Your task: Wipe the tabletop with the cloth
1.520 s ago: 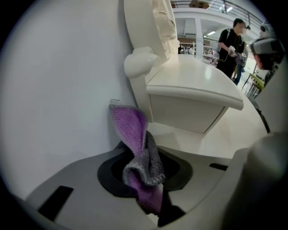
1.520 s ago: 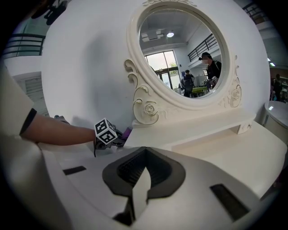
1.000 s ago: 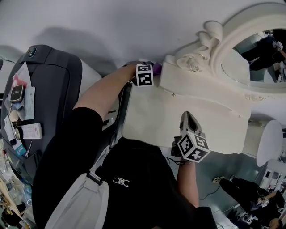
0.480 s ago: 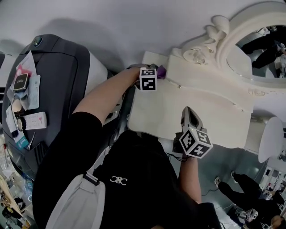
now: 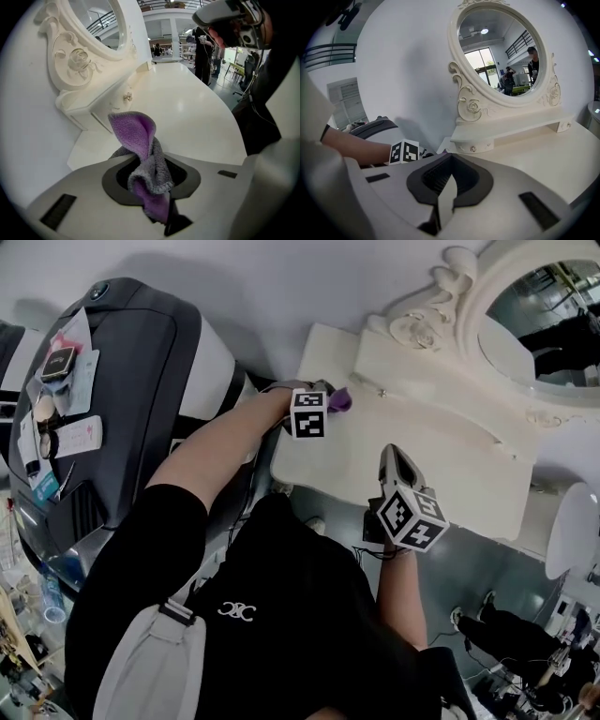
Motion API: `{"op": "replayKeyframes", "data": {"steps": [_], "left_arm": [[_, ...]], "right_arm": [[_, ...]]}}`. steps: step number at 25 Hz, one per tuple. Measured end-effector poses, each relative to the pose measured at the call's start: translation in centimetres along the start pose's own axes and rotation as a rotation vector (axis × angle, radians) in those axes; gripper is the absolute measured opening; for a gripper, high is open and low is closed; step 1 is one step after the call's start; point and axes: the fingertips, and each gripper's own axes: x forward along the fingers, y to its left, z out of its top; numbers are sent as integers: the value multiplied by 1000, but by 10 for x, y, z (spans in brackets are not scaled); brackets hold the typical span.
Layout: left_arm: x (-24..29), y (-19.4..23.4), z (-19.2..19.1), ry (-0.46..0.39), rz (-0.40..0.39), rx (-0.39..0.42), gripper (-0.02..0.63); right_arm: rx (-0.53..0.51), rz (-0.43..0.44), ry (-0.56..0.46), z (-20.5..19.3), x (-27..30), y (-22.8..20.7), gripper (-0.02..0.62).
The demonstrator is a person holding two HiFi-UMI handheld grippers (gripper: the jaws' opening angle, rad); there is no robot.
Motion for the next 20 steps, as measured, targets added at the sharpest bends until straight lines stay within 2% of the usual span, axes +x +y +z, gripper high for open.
{"op": "replayKeyframes", "data": {"steps": [6,11,16,20], "left_arm": [[-15,-61,-2,13,28,-24,97],[-29,-118,-5,19,50,-35,97],[-41,-165,-18,85,122,25,97],[-51,-175,-38,109,171,-61,97]], "right_arm": [[-15,69,2,-14,-27,-2,12],[17,129,6,-36,-44,1,12],[22,177,21,-59,-59,10,12],[24,192,15,-63,-70,11,12]]}}
